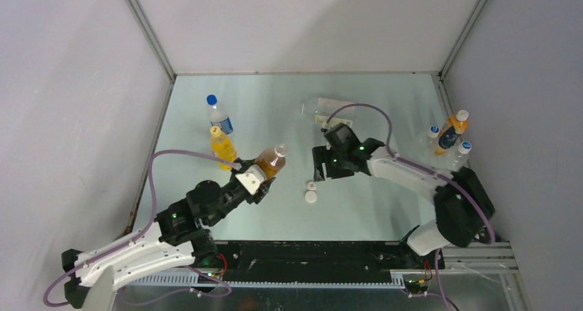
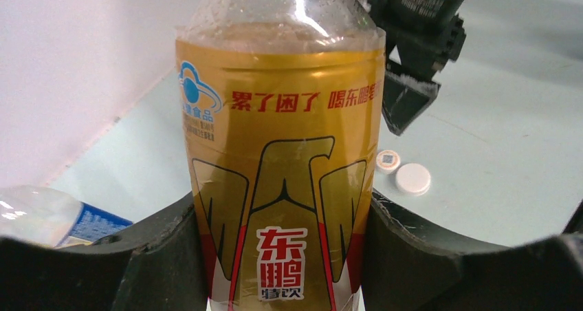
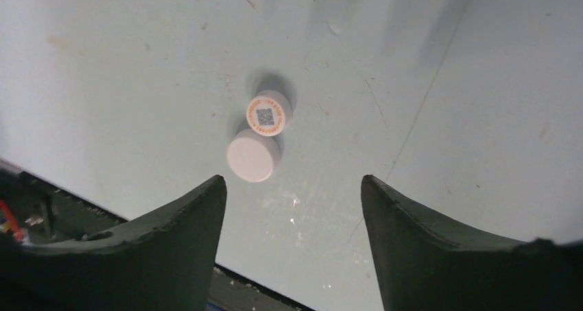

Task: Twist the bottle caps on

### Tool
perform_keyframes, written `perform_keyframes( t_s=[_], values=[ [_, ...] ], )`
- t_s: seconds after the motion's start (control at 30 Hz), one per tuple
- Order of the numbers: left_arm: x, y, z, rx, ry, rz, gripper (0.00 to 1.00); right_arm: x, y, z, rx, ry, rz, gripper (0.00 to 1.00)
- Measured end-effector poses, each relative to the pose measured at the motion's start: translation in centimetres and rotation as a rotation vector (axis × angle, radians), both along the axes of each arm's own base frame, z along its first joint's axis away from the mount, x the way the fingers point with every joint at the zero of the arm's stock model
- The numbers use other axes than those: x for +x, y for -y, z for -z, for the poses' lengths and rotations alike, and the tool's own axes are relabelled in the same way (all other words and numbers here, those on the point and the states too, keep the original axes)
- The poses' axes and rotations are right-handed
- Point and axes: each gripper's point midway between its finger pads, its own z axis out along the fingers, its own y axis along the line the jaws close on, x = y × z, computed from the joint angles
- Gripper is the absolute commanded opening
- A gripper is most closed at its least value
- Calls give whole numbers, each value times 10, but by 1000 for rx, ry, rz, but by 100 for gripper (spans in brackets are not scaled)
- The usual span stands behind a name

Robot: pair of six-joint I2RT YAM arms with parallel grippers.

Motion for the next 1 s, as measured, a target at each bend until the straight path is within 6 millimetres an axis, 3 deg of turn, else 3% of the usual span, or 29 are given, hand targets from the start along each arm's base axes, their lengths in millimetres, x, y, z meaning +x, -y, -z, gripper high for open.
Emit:
perform_keyframes(
  t_s=[0.13,0.3,0.53,0.8,1.0],
  values=[
    [-3,-11,-6,40,64,10,32,-2,-15,32,-91,-54,0,61],
    [-4,-21,-8,73,127,15,31,1,-36,54,-142,-83,11,56],
    [-2,-21,15,150,127,24,28,7,-48,66,-182,-97,38,50],
    [-1,-19,20,167,129,25,28,2,-48,79,-249,-119,59,45],
    [1,-19,26,195,125,23,28,0,-51,81,-268,-110,59,30]
  ],
)
